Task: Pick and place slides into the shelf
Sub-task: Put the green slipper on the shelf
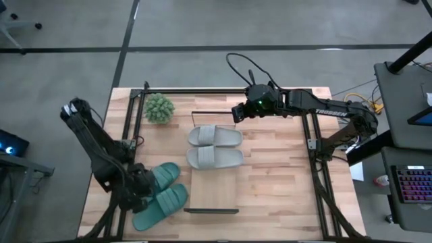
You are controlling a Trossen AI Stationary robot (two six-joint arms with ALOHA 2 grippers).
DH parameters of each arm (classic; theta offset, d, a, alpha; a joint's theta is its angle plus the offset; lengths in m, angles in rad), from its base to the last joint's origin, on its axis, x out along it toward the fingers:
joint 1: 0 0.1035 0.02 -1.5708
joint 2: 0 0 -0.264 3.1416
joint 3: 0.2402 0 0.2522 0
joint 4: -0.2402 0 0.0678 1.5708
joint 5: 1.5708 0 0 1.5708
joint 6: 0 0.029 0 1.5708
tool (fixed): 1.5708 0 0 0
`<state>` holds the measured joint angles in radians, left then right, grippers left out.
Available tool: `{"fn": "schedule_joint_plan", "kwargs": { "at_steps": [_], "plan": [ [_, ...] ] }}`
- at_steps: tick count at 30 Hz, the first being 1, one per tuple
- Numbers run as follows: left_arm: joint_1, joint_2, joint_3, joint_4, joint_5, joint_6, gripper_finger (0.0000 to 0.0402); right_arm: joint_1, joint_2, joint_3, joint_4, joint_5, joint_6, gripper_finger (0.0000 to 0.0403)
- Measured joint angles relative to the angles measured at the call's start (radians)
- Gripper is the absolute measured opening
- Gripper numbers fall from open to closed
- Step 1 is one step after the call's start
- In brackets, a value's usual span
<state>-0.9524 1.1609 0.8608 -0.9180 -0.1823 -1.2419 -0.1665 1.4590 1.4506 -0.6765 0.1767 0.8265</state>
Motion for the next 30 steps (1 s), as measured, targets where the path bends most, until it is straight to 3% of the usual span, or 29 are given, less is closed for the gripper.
{"fn": "schedule_joint_plan", "kwargs": {
  "at_steps": [7, 12, 19, 30],
  "plan": [
    [-0.002, 0.124, 0.004, -0.028, 0.027, 0.165, 0.0, 0.0, 0.0, 0.0, 0.001, 0.0, 0.029, 0.0066],
    [-0.016, 0.165, 0.046, -0.085, -0.026, 0.227, 0.0, 0.002, 0.0, 0.0, 0.001, 0.0, 0.038, 0.0066],
    [-0.027, 0.197, 0.103, -0.284, -0.127, 0.231, 0.0, 0.002, 0.001, 0.0, 0.001, 0.0, 0.053, 0.0066],
    [-0.026, 0.184, 0.099, -0.291, -0.079, 0.227, 0.0005, 0.003, 0.001, 0.0, 0.001, 0.0, 0.056, 0.0066]
  ]
}}
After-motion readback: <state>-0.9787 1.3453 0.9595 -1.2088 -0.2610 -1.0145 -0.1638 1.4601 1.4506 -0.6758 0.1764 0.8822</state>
